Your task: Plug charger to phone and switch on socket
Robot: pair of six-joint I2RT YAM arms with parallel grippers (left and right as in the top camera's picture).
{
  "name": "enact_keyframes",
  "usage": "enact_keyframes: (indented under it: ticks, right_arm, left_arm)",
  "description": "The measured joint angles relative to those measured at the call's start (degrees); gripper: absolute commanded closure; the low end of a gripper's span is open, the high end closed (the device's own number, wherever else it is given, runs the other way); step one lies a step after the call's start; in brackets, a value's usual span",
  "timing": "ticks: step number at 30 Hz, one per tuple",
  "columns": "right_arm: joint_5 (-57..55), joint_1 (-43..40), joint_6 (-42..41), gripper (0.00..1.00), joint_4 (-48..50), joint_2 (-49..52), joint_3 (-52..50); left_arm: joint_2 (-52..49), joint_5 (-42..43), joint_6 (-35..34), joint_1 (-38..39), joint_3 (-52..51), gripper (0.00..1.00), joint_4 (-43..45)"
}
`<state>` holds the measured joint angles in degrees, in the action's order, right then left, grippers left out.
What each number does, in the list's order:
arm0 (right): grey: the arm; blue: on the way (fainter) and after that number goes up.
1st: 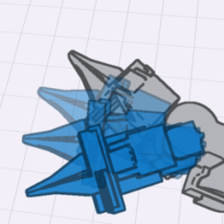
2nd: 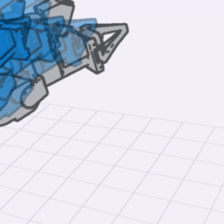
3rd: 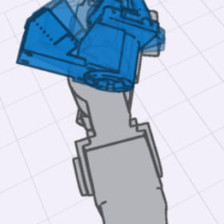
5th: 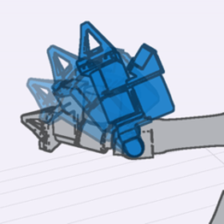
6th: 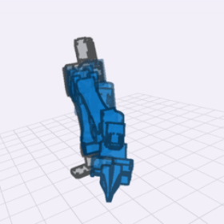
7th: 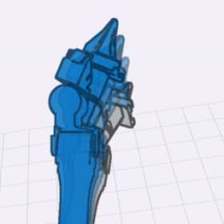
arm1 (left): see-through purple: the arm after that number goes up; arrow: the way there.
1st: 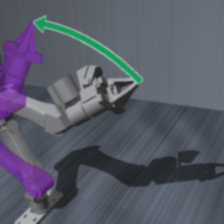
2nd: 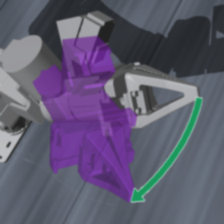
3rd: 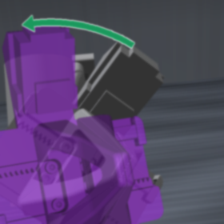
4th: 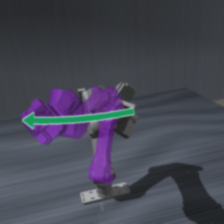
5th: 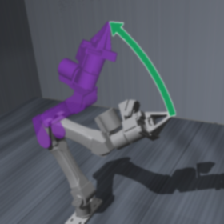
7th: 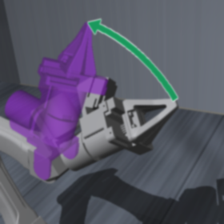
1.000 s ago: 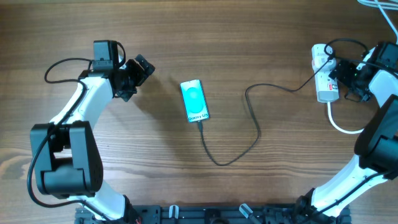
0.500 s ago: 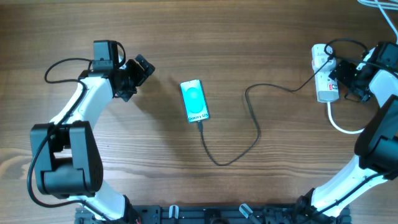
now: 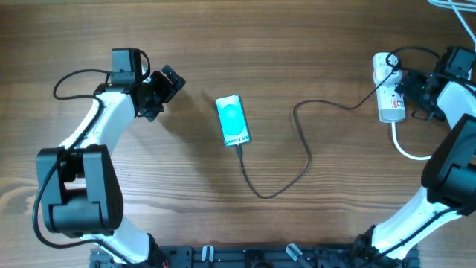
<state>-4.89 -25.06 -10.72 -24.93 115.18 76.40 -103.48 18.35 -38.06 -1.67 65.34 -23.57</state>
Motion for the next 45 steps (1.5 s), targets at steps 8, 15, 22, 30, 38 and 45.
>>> enact_keyframes:
  ticks: [8, 15, 22, 30, 38, 45]
  right_arm:
    - [3.5, -0.2, -0.6, 0.00, 3.2, 1.7, 0.0]
    - [3.3, -0.4, -1.2, 0.00, 3.2, 2.2, 0.2]
    - [6.8, -0.9, -0.7, 0.00, 1.1, 2.2, 0.9]
    - [7.9, -1.2, -0.7, 0.00, -0.1, 2.2, 1.2]
    - [9.7, -1.4, -0.5, 0.00, -0.9, 2.2, 1.2]
    - [7.6, -1.3, 6.9, 0.00, -7.3, -6.5, 1.9]
  left_arm:
    - [0.0, 0.0, 0.0, 0.0, 0.0, 0.00, 0.0]
    - [0.0, 0.0, 0.0, 0.0, 0.0, 0.00, 0.0]
    - [0.0, 0.0, 0.0, 0.0, 0.0, 0.00, 0.0]
    - [0.0, 0.0, 0.0, 0.0, 0.0, 0.00, 0.0]
    - [0.0, 0.0, 0.0, 0.0, 0.0, 0.00, 0.0]
    - [0.0, 0.0, 0.0, 0.0, 0.0, 0.00, 0.0]
